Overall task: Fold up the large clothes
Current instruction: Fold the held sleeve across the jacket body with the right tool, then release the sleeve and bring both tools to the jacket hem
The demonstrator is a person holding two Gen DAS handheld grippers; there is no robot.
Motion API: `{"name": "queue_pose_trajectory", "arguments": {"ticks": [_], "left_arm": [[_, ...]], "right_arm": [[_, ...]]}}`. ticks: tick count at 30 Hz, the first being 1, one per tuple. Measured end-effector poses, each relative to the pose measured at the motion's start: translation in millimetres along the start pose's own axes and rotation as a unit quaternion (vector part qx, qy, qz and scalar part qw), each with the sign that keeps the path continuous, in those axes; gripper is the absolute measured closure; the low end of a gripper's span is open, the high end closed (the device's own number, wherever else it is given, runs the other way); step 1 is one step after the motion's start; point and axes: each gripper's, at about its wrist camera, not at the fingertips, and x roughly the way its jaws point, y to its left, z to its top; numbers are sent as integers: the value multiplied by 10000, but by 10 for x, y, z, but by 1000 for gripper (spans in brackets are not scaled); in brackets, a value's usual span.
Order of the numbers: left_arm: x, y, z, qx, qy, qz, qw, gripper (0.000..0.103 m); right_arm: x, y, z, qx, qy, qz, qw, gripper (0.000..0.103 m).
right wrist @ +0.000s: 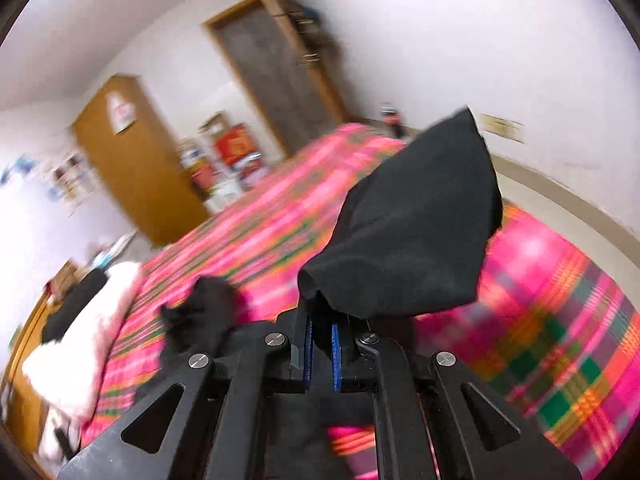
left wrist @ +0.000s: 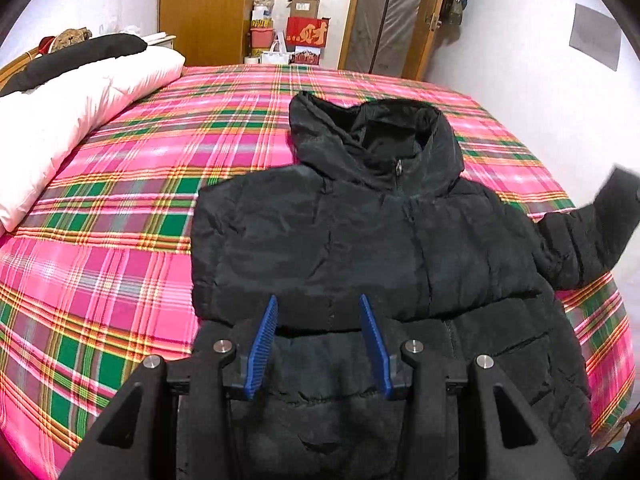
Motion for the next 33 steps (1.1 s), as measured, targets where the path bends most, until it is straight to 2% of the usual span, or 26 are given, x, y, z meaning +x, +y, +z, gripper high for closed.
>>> {"name": "queue_pose_trajectory", "arguments": {"ticks": [2,5,9,13,17,19,20,22,23,24,26,31,33], "left_arm": [[-24,48,9,0,-61,-27,10000,58],[-14,156,6,-51,-121,-71,9999,58],[47,345,-32,-235,-127,-146,9995,58],[121,525,-48,-487,-43,-206,9986,58],[149,591,21,-529,-5,-331,9981,58],[161,621,41,-570,-2,-330,9978,58],[161,637,53,-570,-23,-313,9979,58],[143,642,77,-517,-93,-249,9983,58],[134,645,91,-487,-138,-204,9985,58],[133,647,102,-471,-171,-178,9986,58],[137,672,115,-499,-191,-172,9984,58],[134,712,97,-566,-213,-182,9980,58],[115,708,94,-562,-255,-197,9979,58]], "right_arm": [[111,443,-78,-262,162,335,9990,96],[357,900,-271,-548,471,650,9953,96],[855,1521,-765,-977,1103,952,9845,96],[1351,1868,-1339,-1271,1775,1009,9706,96],[1818,2061,-1904,-1554,2429,978,9525,95],[1932,2117,-2102,-1618,2681,910,9453,90],[1984,2136,-2176,-1657,2766,865,9426,85],[1948,2129,-2196,-1693,2744,893,9424,77],[1885,2124,-2177,-1696,2729,978,9419,68],[1833,2125,-2152,-1653,2730,1086,9415,54],[1706,2145,-2087,-1613,2671,1293,9412,43],[1332,2011,-1818,-1622,2274,1573,9472,43],[1256,1950,-1769,-1643,1973,1395,9564,43]]}}
